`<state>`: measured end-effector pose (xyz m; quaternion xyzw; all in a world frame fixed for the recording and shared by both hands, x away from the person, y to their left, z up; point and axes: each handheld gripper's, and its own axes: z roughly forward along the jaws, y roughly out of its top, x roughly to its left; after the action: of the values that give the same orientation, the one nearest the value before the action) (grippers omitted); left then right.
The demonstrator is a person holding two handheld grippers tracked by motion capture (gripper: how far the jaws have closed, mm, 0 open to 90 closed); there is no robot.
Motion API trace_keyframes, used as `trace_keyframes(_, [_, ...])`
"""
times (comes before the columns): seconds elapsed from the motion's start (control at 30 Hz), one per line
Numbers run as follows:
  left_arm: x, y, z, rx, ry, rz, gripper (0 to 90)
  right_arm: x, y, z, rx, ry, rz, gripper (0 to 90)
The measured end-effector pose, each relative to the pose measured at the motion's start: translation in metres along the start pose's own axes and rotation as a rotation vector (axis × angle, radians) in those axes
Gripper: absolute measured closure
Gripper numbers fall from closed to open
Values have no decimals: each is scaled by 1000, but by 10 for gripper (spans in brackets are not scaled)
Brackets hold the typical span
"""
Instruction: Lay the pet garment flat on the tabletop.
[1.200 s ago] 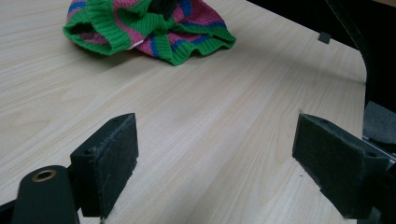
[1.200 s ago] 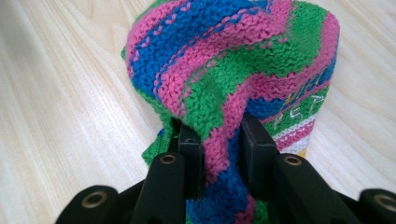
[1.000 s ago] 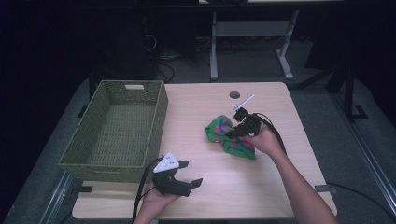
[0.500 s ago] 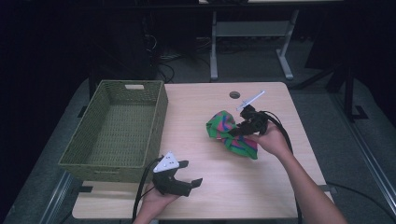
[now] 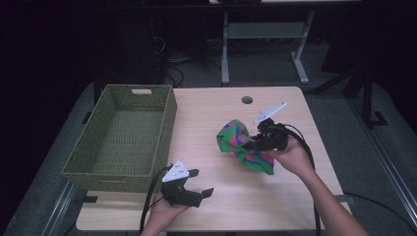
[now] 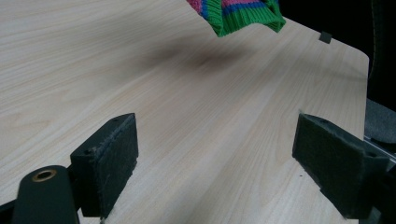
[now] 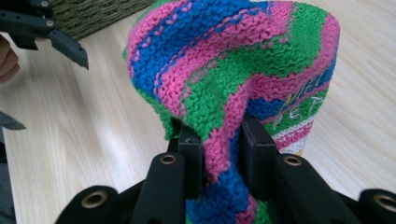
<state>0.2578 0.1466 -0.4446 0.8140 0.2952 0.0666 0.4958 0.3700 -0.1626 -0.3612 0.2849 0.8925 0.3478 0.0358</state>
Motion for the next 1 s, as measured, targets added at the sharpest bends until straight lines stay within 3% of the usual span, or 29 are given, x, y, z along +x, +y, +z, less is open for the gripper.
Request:
trace_keyframes(0.57, [-3,0,-1,-13,-10,-1,141,28,-21,-4,-15,18,-22,731])
trace_keyframes(1.0, [-6,0,-2,-24,-13,3,140,41,-30,9,1,59,-31,729])
